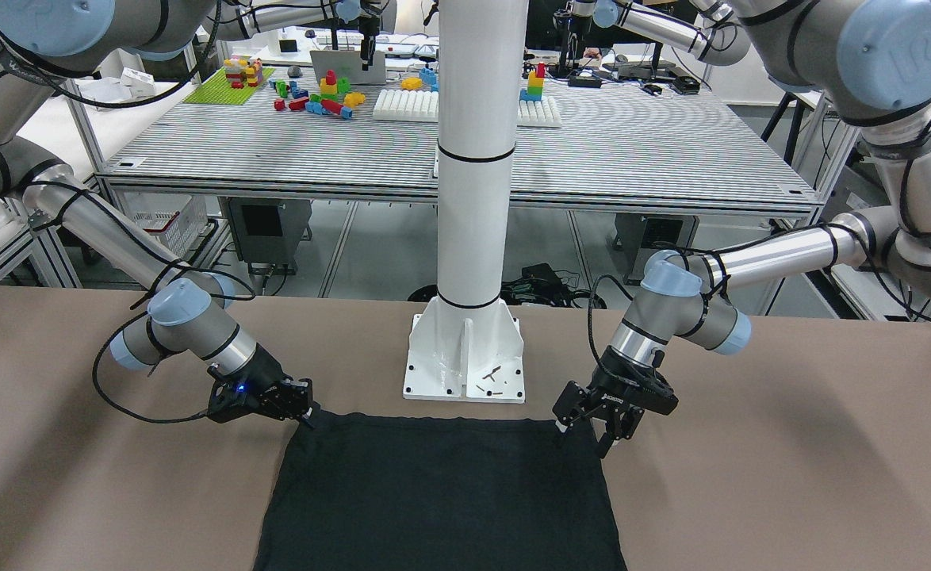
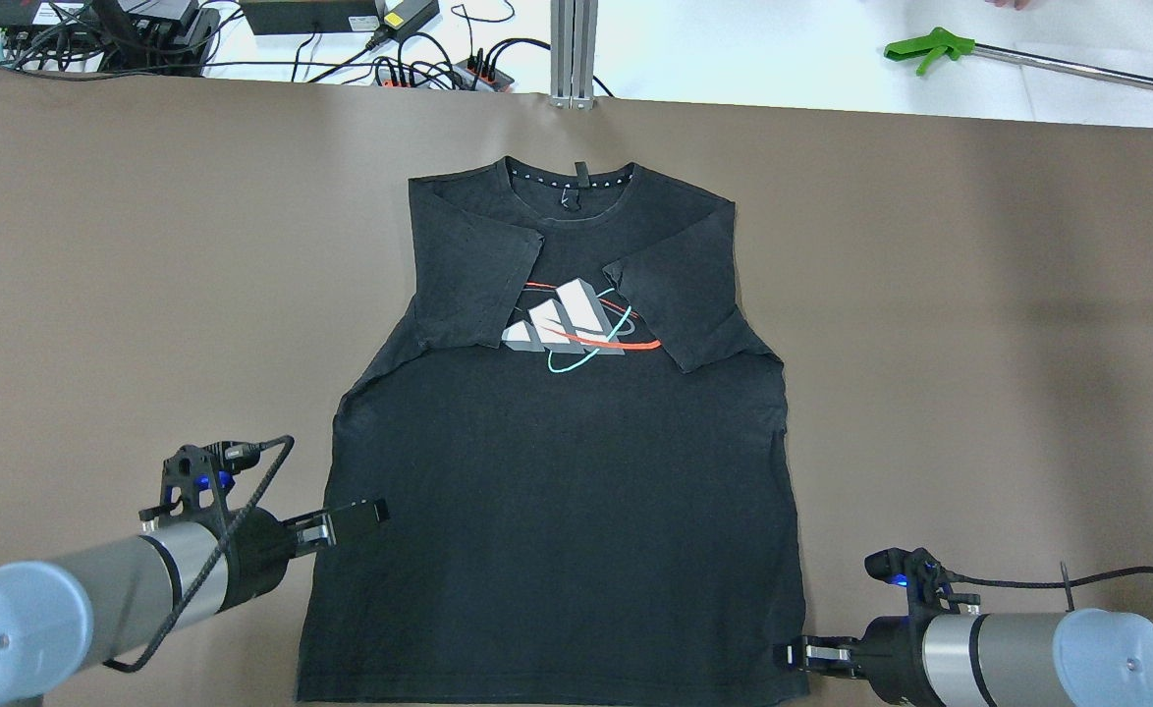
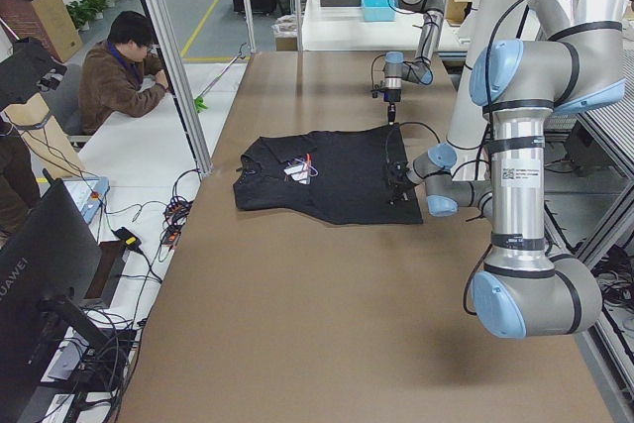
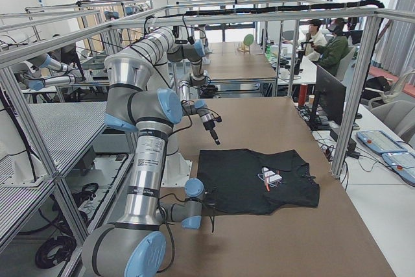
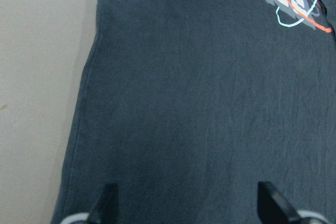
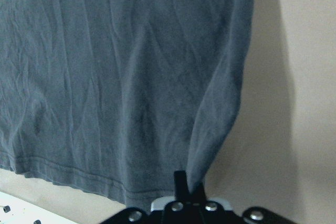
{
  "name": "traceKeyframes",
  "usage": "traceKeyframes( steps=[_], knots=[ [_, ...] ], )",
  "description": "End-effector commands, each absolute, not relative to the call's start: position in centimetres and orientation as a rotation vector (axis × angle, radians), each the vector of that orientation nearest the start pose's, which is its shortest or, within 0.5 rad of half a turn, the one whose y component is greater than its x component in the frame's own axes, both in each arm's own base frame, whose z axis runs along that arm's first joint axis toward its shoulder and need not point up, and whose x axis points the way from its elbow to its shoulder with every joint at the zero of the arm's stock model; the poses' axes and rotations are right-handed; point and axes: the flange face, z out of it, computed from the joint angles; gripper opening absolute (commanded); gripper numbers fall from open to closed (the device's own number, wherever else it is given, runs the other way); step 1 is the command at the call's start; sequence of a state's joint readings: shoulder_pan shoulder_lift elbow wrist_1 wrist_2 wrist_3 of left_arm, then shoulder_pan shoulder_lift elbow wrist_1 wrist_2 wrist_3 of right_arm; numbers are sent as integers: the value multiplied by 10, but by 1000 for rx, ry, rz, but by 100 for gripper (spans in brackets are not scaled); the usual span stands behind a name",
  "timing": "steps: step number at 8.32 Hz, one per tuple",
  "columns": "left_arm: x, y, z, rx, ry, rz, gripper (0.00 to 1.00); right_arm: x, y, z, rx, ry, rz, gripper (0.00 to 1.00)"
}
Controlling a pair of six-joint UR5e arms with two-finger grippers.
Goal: Fold clothes
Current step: 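Grasp the hem corners with both grippers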
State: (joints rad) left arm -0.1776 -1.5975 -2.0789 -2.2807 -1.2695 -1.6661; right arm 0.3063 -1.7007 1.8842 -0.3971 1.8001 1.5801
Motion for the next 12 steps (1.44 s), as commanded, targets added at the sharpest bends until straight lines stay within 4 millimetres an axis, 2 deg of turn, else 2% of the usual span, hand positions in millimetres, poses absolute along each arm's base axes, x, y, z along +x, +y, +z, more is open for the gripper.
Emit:
traceKeyframes(
  steps=[1, 3, 5, 6, 7, 12],
  knots=[
    [441, -212, 340, 281, 1227, -456, 93, -392, -243, 433, 19, -1374, 111, 0],
    [454, -187, 348, 281, 1220, -464, 93, -392, -243, 434, 19, -1371, 110, 0],
    [450, -169, 365, 280, 1222, -448, 93, -391, -246, 434, 24, -1371, 112, 0],
    [448, -165, 374, 285, 1226, -447, 93, -391, -246, 434, 24, -1371, 112, 0],
    [456, -157, 383, 301, 1213, -440, 93, -391, -246, 433, 26, -1373, 112, 0],
    [468, -139, 394, 318, 1195, -420, 93, -391, -247, 433, 28, -1374, 112, 0]
  ],
)
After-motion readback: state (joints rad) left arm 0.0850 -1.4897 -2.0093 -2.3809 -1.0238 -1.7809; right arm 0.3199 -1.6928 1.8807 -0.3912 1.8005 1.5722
